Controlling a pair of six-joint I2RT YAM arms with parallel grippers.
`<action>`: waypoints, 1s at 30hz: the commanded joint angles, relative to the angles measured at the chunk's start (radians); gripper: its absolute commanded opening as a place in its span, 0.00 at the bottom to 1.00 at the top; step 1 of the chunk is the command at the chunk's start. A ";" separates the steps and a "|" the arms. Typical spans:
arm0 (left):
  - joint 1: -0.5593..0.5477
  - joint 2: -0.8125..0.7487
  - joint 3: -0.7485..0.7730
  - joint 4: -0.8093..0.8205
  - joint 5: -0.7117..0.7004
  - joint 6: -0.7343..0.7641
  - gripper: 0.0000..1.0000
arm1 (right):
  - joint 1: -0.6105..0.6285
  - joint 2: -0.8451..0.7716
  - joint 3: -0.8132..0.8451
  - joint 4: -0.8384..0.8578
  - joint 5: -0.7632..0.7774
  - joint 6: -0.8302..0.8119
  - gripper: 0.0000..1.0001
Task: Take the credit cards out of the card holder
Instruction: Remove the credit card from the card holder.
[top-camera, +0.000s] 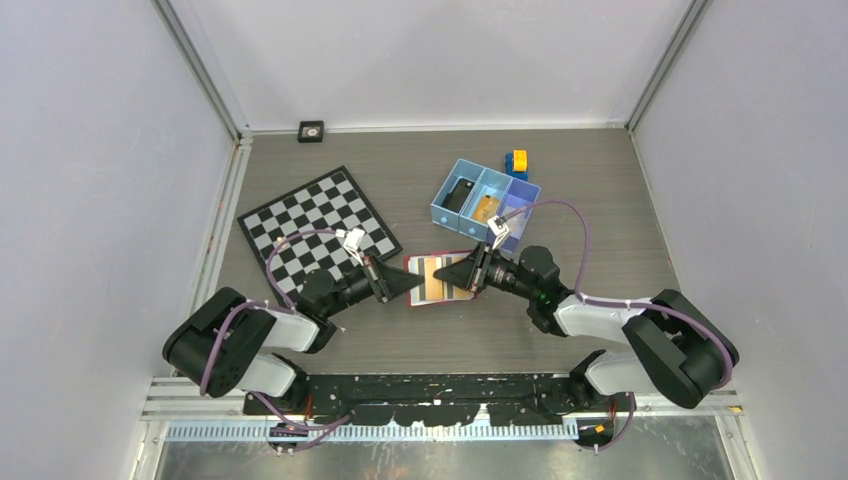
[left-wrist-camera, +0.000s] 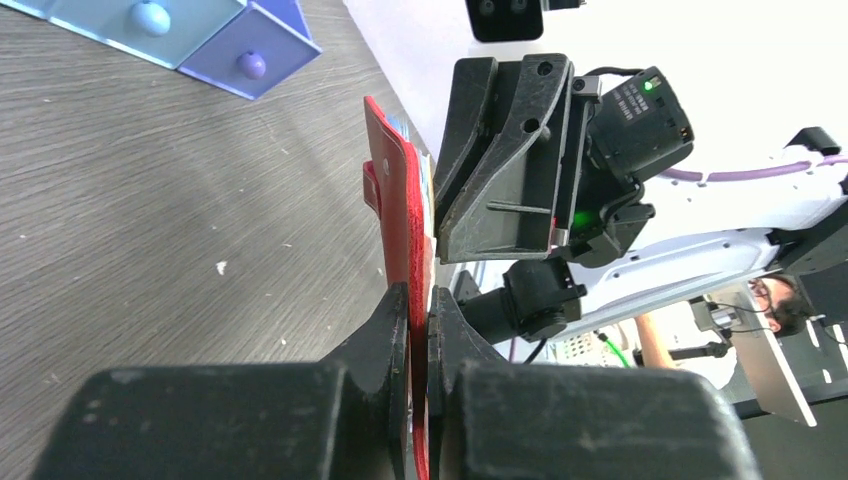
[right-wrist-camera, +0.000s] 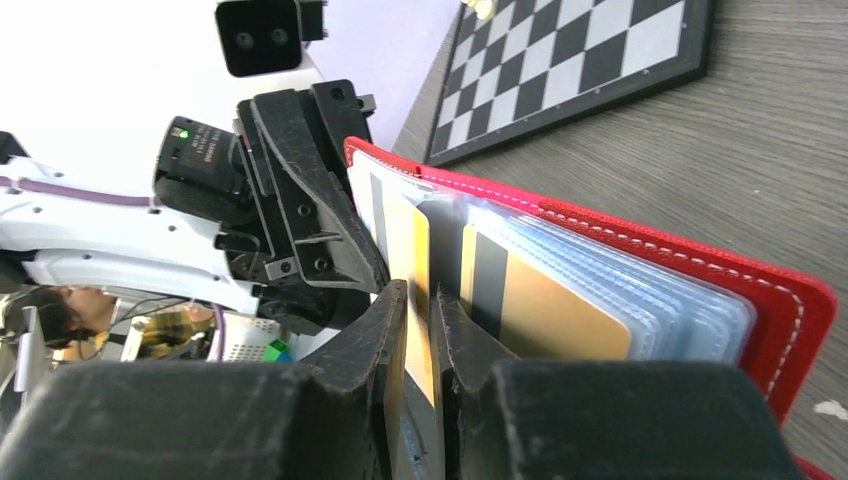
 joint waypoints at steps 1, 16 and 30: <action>-0.005 -0.059 0.002 0.029 -0.047 -0.029 0.00 | 0.013 -0.082 -0.014 0.132 -0.039 0.055 0.19; -0.005 -0.194 -0.021 -0.094 -0.103 -0.030 0.27 | 0.013 -0.142 -0.012 0.036 0.028 0.087 0.01; -0.004 -0.367 -0.057 -0.240 -0.171 0.004 0.00 | 0.010 -0.188 -0.012 -0.088 0.101 0.031 0.01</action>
